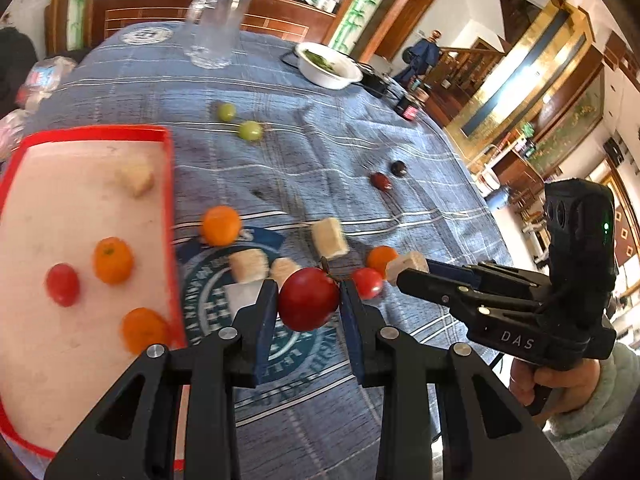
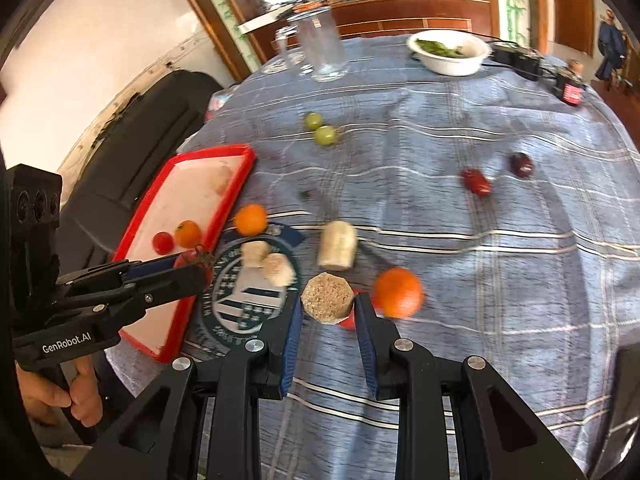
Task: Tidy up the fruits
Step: 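Carry tomato and beige slice into the tray and open both tools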
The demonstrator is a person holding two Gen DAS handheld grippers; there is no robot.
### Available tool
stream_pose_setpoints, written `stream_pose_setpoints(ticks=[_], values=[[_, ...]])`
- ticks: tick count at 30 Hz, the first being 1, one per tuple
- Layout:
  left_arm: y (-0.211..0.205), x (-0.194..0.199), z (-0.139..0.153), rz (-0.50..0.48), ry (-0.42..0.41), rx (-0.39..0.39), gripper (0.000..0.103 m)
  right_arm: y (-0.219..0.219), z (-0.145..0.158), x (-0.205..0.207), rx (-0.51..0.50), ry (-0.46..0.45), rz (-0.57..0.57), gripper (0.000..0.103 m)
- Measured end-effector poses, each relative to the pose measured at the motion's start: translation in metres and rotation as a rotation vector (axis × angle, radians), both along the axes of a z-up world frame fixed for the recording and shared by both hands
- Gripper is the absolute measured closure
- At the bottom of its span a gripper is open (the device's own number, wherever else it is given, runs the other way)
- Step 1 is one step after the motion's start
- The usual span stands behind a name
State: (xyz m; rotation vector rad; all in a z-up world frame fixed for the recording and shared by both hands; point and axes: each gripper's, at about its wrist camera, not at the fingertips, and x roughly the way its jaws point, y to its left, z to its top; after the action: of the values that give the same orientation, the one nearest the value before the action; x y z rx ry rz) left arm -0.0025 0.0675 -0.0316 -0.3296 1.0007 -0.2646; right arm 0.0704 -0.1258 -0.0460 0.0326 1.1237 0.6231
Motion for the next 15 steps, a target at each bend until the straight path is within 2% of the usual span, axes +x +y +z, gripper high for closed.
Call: stream_pose_setpoints(ticks=[6, 15], values=[[0.033, -0.013, 0.003, 0.082, -0.004, 0.012, 0.074, 0.027, -0.002, -0.006, 0.015, 0.001, 0.063, 0.076], [0.102, -0.038, 0.004, 0.259, -0.009, 0.02, 0.074, 0.068, -0.004, -0.021, 0.02, 0.008, 0.173, 0.076]])
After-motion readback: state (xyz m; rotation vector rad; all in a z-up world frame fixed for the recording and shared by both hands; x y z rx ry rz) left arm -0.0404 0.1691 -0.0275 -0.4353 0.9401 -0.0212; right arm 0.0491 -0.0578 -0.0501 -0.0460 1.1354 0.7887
